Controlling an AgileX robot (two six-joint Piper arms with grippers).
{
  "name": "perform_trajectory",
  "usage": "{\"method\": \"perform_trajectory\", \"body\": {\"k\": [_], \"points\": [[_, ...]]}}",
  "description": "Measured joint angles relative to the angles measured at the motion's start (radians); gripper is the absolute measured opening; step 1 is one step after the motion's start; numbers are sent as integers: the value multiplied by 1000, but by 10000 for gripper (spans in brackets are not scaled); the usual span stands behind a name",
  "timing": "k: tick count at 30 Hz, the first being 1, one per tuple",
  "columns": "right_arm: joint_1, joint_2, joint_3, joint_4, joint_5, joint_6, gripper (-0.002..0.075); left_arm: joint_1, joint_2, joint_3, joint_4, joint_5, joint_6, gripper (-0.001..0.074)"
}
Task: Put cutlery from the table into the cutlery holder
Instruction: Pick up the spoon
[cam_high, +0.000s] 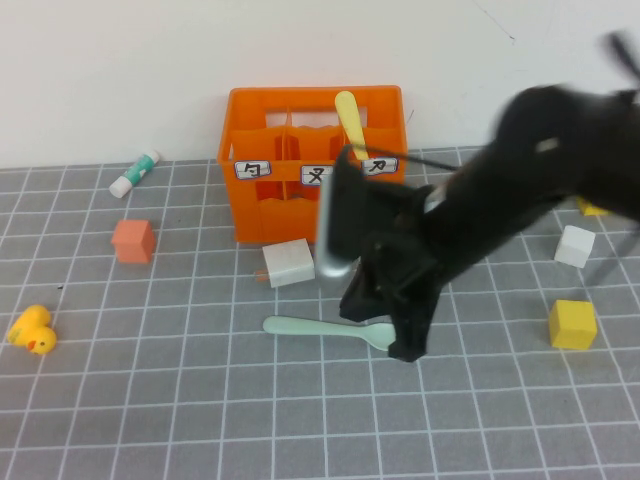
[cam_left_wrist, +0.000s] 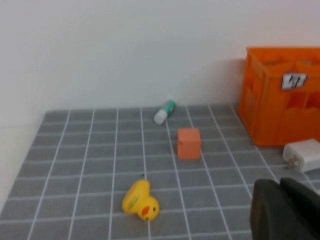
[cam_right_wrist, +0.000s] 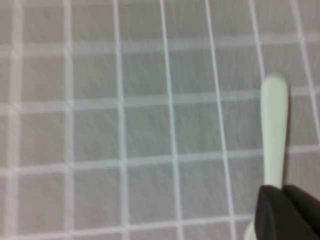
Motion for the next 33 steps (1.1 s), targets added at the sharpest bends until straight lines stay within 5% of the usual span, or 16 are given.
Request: {"method": "perform_trajectory", "body": {"k": [9,11,16,19,28,33], "points": [[19,236,-232,-207,60,93,14,0,-5,18,22,-47,26,0],[19,269,-287,-200,92,93,72,0,-5,28,28,-57,26,0],[27,324,-393,-211,187,82,361,0,-5,32,47,-68,26,0],[28,354,-405,-218,186,40,435,0,-5,32,59,-71,28,0],[29,450,-408,-228,157,11,461,0,-5,32,66,-74,28,0],[29,453,-410,-228,155,18,402,0,-5,32,72,-76,30,0]]}}
